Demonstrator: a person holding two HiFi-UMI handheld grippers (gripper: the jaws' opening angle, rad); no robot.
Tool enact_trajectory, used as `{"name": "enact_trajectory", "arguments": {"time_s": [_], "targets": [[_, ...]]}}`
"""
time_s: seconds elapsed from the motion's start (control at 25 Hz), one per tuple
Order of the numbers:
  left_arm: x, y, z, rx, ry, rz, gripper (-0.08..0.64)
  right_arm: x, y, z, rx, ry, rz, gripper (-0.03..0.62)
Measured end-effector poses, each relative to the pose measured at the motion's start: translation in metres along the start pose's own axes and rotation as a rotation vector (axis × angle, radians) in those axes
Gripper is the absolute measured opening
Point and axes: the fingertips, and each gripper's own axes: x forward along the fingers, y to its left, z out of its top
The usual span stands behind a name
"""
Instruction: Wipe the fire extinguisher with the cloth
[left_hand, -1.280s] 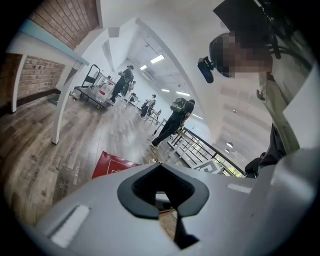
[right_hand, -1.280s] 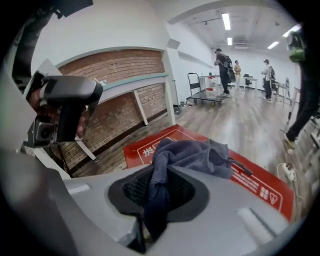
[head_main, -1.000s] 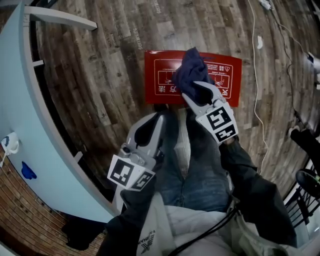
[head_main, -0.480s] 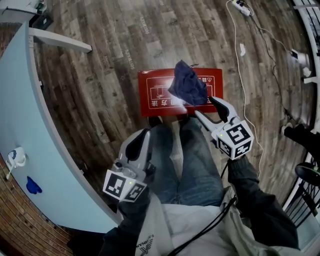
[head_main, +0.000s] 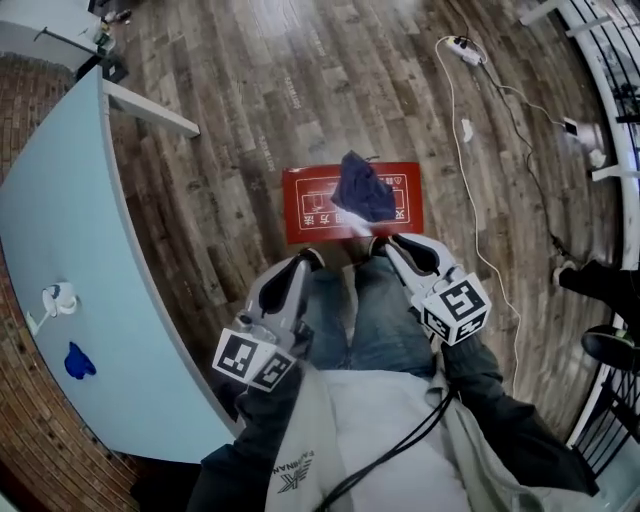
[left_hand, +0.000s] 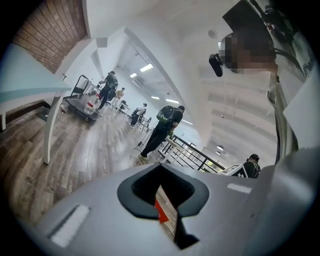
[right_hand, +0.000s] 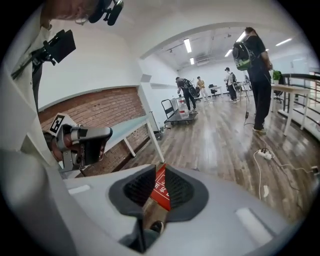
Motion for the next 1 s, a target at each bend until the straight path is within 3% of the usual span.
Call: {"name": "enact_trajectory", "arguments": {"time_s": [0.28,0.6,1.0], "targets": [[-0.009,-0.034,0.049,0.049,-0.073,-0.003,0.002,-0.031,0.016,0.026,-0.032,-0.001,0.014,0.03],[-0.011,-0.067,0.058,0.051,-0.11,0.029,0.002,-0.048,0.015,0.042,-0.044,-0.005,0.046,0.003],[0.022,-0.092,0.071,0.098,-0.143,0.006,0.002,-0.063,-0.004,0.062,-0.124,-0.033,0.066,0.003]]}}
